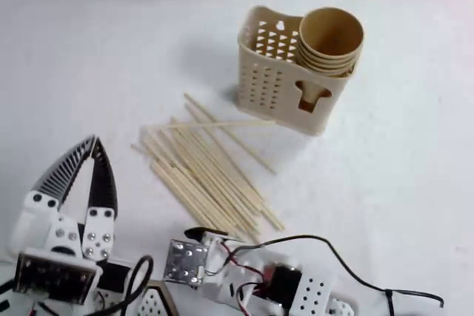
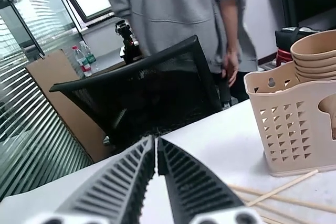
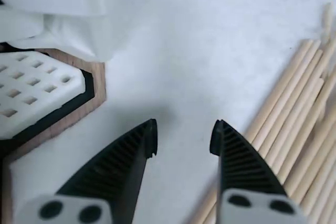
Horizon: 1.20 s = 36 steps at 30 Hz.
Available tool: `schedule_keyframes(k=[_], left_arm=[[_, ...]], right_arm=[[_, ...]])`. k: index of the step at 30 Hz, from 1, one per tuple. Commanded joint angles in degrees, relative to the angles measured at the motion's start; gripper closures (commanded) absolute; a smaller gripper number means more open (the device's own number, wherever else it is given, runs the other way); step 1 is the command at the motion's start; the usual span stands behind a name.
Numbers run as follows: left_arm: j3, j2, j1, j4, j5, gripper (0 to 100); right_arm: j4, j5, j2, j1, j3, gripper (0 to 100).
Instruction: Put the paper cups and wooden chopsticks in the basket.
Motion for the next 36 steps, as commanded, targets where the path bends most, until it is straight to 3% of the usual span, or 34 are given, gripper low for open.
schedule_keyframes(k=[1, 7, 14, 22, 36], left_arm=[[1.23, -1.98, -0.48, -1.41, -0.53, 97], [3.34, -2.51, -0.48, -0.97, -0.53, 97], [6.24, -2.51, -0.48, -0.97, -0.35, 97], [5.8, -2.51, -0.48, 0.26, -0.53, 97], [6.15, -2.51, -0.57, 2.2, -0.62, 97]], right_arm=[[-0.13, 0.35, -0.92, 3.74, -0.18, 82.6], [1.45, 0.62, -0.92, 15.43, -6.24, 82.9], [17.8, 0.7, -0.31, 24.04, -21.89, 82.9], [23.6, 3.52, 2.77, 24.75, -28.48, 82.9], [23.34, 3.08, 44.88, 24.75, -47.91, 82.7]])
